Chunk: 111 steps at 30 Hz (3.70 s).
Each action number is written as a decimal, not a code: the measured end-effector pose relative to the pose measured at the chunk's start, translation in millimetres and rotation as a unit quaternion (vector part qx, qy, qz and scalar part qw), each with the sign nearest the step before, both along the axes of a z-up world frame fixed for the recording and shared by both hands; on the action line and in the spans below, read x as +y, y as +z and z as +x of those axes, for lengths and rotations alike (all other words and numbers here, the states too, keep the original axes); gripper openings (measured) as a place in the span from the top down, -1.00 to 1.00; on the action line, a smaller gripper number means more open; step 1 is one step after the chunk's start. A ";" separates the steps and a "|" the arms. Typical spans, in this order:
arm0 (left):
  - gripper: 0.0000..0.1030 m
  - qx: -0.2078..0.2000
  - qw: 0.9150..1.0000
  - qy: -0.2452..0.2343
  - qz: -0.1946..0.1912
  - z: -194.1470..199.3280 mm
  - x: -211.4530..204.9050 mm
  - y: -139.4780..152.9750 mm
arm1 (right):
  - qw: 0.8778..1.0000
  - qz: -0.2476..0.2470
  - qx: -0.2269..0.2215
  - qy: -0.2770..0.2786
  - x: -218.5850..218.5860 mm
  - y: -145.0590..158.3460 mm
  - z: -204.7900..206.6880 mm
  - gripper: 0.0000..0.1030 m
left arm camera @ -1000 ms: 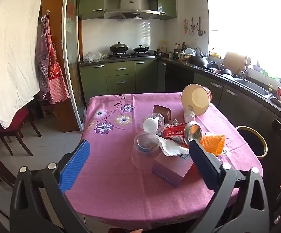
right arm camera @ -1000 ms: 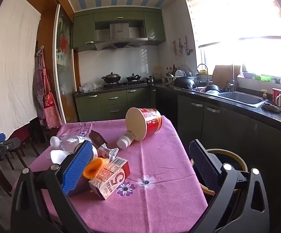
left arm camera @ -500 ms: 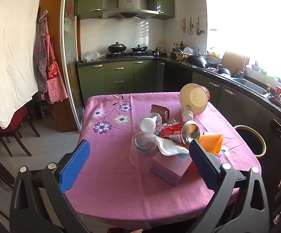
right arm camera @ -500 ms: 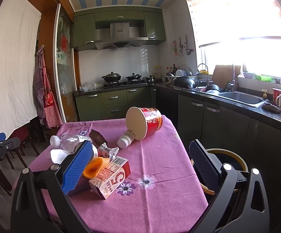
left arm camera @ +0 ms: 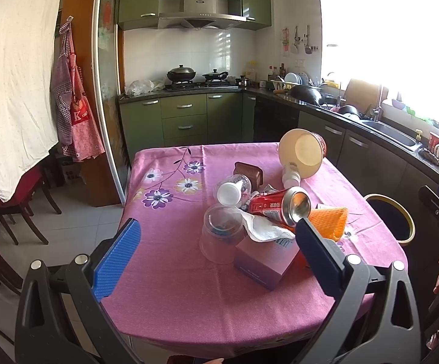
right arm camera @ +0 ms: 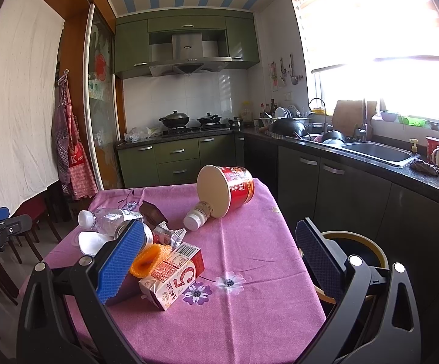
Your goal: Collect trash
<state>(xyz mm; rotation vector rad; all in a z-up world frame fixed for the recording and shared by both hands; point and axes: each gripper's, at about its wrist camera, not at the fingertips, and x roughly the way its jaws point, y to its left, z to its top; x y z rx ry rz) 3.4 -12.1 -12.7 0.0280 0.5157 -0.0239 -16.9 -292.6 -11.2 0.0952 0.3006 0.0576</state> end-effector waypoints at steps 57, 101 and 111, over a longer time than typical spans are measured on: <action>-0.88 0.007 1.000 -0.005 -0.001 8.5 -9.4 -4.8 | 1.000 0.002 0.010 0.002 3.9 -11.5 9.6 -0.92; -0.88 0.073 0.990 0.099 -0.064 335.0 86.5 -97.0 | 0.948 -0.227 0.131 -0.182 24.1 -102.7 449.0 0.85; -0.88 0.067 0.992 0.089 -0.060 331.5 84.1 -96.0 | 0.943 -0.264 0.050 -0.196 21.2 -49.3 455.0 0.91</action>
